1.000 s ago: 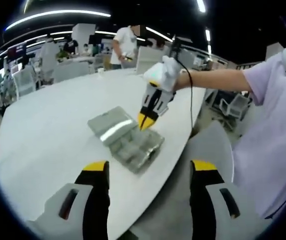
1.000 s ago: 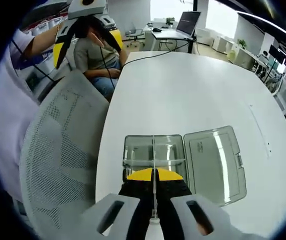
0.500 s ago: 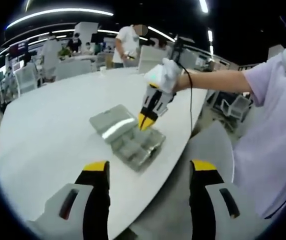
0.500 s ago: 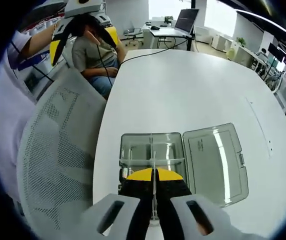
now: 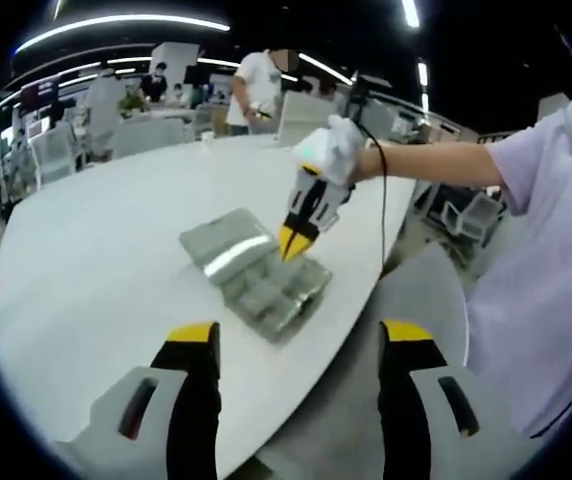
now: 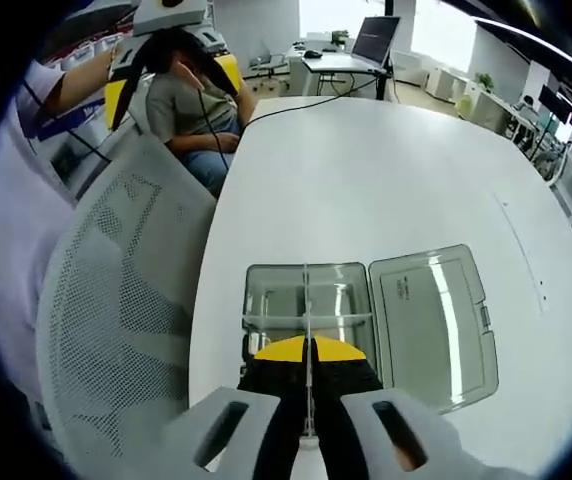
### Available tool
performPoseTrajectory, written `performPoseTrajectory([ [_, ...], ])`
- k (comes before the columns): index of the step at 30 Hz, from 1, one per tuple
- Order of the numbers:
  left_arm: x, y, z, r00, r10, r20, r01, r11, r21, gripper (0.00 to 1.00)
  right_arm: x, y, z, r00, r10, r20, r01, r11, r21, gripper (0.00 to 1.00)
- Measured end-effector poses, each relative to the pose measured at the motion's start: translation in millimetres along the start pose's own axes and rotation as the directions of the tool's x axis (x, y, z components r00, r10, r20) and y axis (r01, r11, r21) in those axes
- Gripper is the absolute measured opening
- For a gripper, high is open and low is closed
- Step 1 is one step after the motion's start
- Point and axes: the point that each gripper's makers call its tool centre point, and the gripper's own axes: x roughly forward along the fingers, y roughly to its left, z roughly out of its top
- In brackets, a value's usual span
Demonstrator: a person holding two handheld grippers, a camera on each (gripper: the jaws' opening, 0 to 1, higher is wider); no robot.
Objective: Insert the divider into the dual guide fixture by aligning both edges with the guide slots and pushing it downward to the bottom, including one-sided entry, uneven engagement, binding, and posture correction.
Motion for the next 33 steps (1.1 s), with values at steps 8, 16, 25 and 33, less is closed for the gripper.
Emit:
performPoseTrajectory([
  [8, 0.7, -0.4, 0.4, 1.0, -0.002, 0.002, 0.002, 1.0, -0.001, 0.62, 2.6, 1.8, 0.7, 1.0, 0.01, 0.002, -0.01, 1.0, 0.0, 0.0],
  [16, -0.2, 0.5, 0.1, 1.0, 0.001, 0.006, -0.001, 1.0, -0.006, 0.62, 1.3, 0.2, -2.8, 1.0, 0.005, -0.004, -0.005, 1.0, 0.004, 0.0],
  [25, 0.7, 1.8, 1.7, 1.0, 0.001, 0.013, -0.001, 1.0, -0.011, 0.61, 4.8, 0.8, -1.6, 1.0, 0.007, 0.0, -0.007, 1.0, 0.003, 0.0],
  [33, 0.3, 2.1, 0.5, 1.0, 0.005, 0.018, -0.004, 1.0, -0.021, 0.61, 5.1, -1.0, -1.0, 1.0, 0.005, 0.015, -0.005, 1.0, 0.012, 0.0],
])
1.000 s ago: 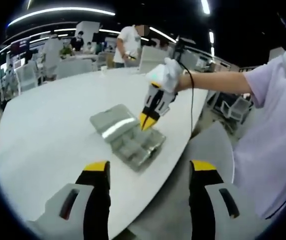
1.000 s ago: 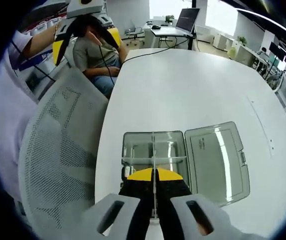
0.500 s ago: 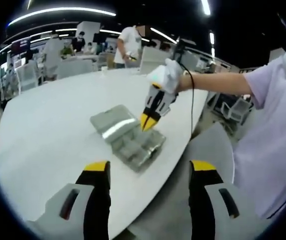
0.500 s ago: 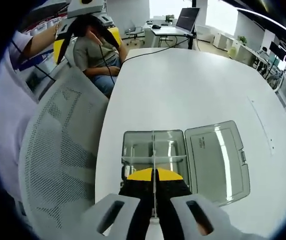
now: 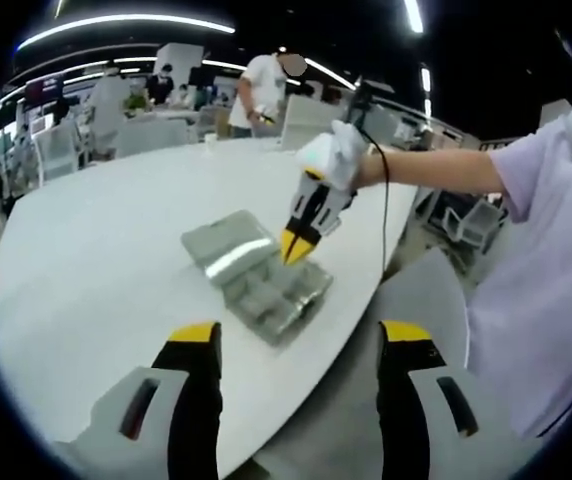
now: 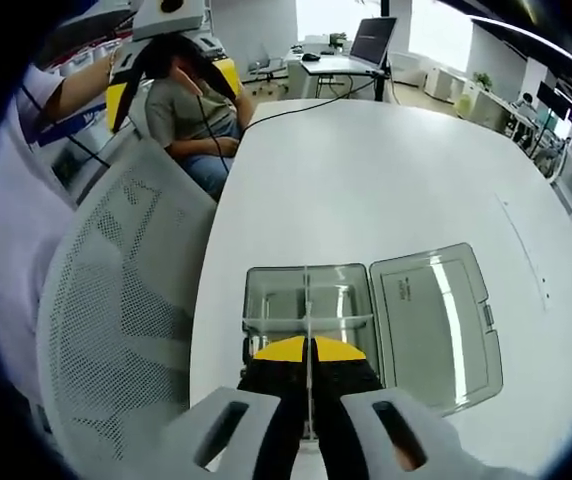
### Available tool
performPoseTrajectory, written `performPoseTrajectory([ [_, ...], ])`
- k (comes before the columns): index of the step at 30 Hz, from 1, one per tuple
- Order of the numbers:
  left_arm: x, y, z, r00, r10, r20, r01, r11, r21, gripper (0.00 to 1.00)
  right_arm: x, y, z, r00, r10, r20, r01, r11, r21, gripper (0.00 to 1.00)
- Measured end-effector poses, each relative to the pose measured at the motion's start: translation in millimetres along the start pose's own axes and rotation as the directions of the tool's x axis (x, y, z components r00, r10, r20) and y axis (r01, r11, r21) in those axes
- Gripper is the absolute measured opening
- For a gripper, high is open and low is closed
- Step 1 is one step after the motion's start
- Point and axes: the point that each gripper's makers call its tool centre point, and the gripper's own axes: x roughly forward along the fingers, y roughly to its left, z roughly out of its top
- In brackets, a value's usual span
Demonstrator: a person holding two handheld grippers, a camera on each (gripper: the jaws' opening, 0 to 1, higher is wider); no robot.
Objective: Insert the divider into the dual guide fixture by aligning both edges with the guide slots and pushing it downward to the bottom, including one-sided entry, uneven engagement, binding, and posture correction.
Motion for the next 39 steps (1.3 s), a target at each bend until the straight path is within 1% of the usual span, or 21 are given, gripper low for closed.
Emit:
performPoseTrajectory([
  [14, 1.7, -0.9, -4.1, 1.0, -0.003, 0.006, 0.003, 1.0, -0.022, 0.6, -0.7, 1.0, 2.2, 1.0, 0.0, 0.029, 0.0, 1.0, 0.001, 0.0],
  [22, 3.7, 0.8, -5.5, 1.0, -0.002, 0.012, 0.003, 0.999, -0.037, 0.59, -4.5, -0.3, 5.5, 0.998, -0.014, 0.064, 0.012, 1.0, 0.02, 0.0],
  [25, 4.5, 1.0, -6.4, 1.0, -0.006, 0.011, 0.006, 0.999, -0.041, 0.59, -7.3, 1.4, 8.3, 0.997, 0.0, 0.083, -0.002, 0.999, 0.034, 0.0],
  [31, 4.7, 1.6, -5.9, 1.0, -0.005, 0.006, 0.005, 0.999, -0.042, 0.59, -4.0, 2.5, 2.4, 0.999, 0.004, 0.055, -0.005, 1.0, 0.022, 0.0],
  [39, 5.2, 1.8, -6.8, 1.0, -0.005, 0.001, 0.005, 0.999, -0.043, 0.59, -2.3, 1.6, 2.7, 0.998, 0.003, 0.056, -0.004, 1.0, 0.026, 0.0],
])
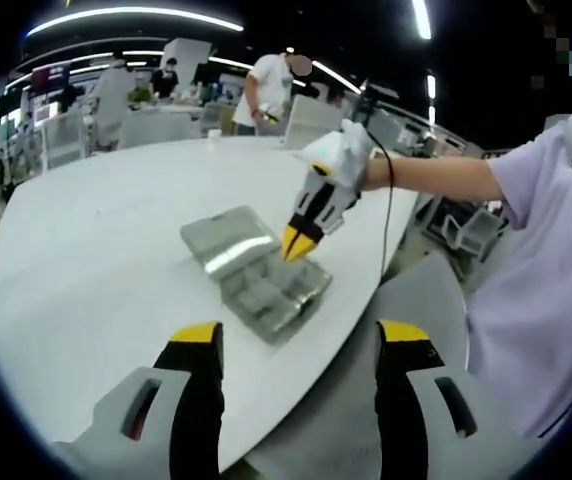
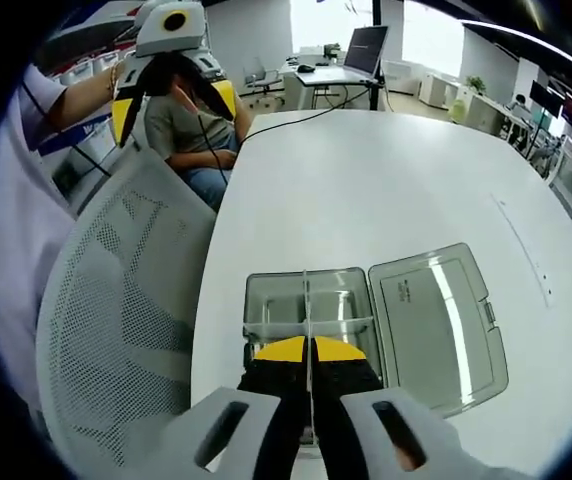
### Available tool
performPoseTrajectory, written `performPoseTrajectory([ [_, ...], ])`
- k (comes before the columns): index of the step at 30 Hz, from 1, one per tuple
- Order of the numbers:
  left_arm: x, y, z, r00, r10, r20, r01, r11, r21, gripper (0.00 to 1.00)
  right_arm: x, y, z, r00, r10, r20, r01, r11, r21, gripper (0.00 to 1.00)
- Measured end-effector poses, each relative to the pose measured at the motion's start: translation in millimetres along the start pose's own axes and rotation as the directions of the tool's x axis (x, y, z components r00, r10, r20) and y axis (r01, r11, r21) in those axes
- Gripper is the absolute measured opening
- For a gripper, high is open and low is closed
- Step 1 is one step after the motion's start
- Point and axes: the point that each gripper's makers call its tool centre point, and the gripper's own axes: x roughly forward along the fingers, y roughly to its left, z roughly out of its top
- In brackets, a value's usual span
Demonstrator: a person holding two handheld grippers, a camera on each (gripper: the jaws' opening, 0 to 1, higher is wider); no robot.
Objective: Insert the divider into the dual guide fixture by aligning both edges with the guide slots and pushing it downward to the bottom, including one-sided entry, uneven engagement, binding, and posture correction.
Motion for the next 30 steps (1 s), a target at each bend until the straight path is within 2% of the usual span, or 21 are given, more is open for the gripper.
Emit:
performPoseTrajectory([
  [6, 1, 0.7, -0.5, 1.0, 0.0, 0.002, 0.0, 1.0, -0.004, 0.59, -1, 0, -1.0, 1.0, 0.003, 0.006, -0.003, 1.0, 0.015, 0.0],
  [10, 3, 1.1, 0.6, 1.0, -0.004, 0.006, 0.004, 1.0, -0.006, 0.59, 8, 2, -6.2, 1.0, 0.008, -0.022, -0.008, 1.0, 0.008, 0.0],
  [17, 1, 4.1, -3.0, 1.0, 0.001, 0.009, -0.001, 1.0, -0.017, 0.59, 8, -1, -8.6, 1.0, 0.018, -0.023, -0.018, 1.0, 0.019, 0.0],
  [30, 1, 5.6, -6.4, 1.0, 0.003, 0.023, -0.003, 0.999, -0.038, 0.59, 5, 0, -3.5, 0.997, 0.049, -0.057, -0.051, 0.998, -0.035, 0.0],
])
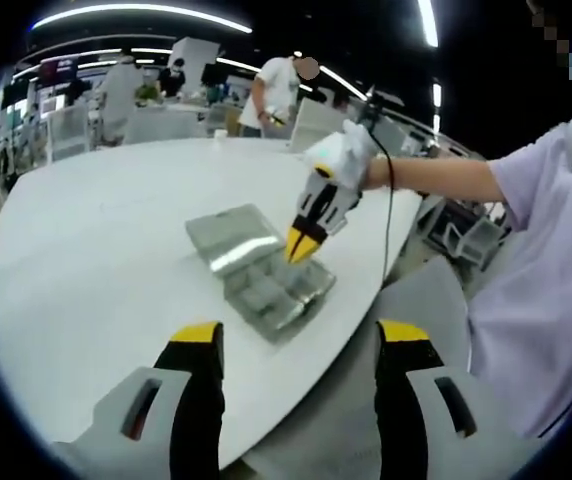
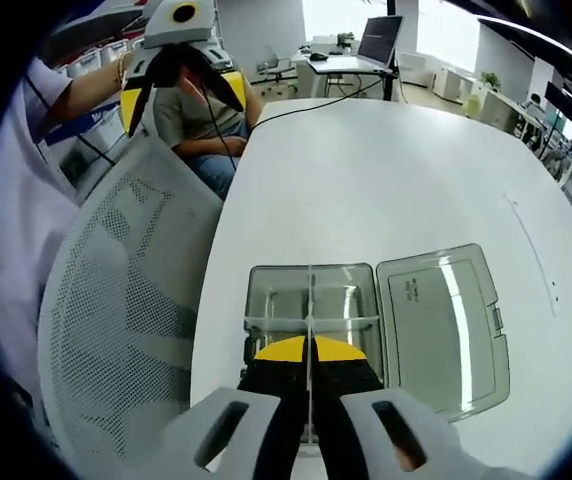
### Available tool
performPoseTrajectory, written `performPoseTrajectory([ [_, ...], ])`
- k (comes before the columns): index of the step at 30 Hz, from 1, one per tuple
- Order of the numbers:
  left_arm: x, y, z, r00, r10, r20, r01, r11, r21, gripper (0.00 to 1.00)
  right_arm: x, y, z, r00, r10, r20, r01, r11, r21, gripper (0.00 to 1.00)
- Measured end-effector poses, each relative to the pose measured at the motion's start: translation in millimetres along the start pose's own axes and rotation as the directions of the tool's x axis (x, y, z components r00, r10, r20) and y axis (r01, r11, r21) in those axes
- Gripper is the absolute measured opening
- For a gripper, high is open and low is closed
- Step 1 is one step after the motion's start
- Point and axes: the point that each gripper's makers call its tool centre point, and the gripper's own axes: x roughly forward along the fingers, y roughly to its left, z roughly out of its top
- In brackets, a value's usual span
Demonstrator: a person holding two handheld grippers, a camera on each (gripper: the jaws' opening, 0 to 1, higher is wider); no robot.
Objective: Insert the divider into the dual guide fixture by aligning both edges with the guide slots and pushing it downward to the bottom, including one-sided entry, uneven engagement, binding, and posture correction.
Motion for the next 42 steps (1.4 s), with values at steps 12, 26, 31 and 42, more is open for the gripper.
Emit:
performPoseTrajectory([
  [12, -3, 2.3, -1.8, 1.0, 0.007, 0.015, -0.006, 1.0, -0.019, 0.58, -3, 0, 3.7, 1.0, 0.012, -0.006, -0.013, 1.0, -0.021, 0.0],
  [26, -1, 3.4, -2.3, 1.0, 0.011, 0.01, -0.01, 1.0, -0.026, 0.58, 4, -1, -1.8, 0.999, 0.033, 0.0, -0.033, 0.999, -0.012, 0.0],
  [31, 1, 3.2, -2.5, 1.0, 0.009, 0.009, -0.009, 0.999, -0.031, 0.58, 11, 0, -5.7, 0.999, 0.029, -0.018, -0.029, 0.999, -0.012, 0.0],
  [42, 2, 5.1, -3.1, 1.0, 0.01, 0.008, -0.01, 0.999, -0.037, 0.58, 26, -1, -17.6, 0.998, 0.019, -0.055, -0.017, 0.999, 0.045, 0.0],
])
